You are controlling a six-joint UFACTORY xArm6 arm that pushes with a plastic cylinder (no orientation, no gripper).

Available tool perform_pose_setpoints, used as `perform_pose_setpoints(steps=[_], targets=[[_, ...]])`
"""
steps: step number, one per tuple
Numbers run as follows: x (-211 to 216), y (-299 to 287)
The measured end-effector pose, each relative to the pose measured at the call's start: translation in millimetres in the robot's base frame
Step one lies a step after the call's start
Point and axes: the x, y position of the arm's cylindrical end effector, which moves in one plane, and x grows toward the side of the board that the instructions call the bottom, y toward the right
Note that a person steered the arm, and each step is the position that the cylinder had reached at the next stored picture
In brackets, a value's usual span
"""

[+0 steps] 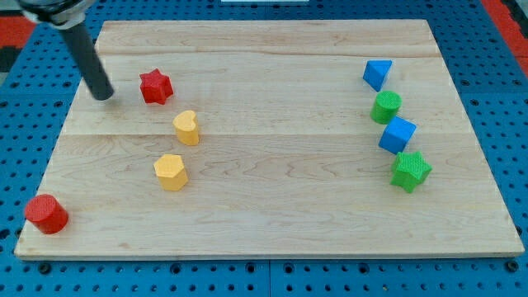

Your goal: Move the red circle towards the yellow hexagon

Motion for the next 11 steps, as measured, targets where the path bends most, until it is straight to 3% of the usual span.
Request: perform_pose_setpoints(steps=[2, 3, 4, 6, 7, 8, 9, 11], targets=[[-16, 105], [-23, -4], [17, -53], [162, -67], [204, -76], [223, -68], [219, -36], [215, -34]])
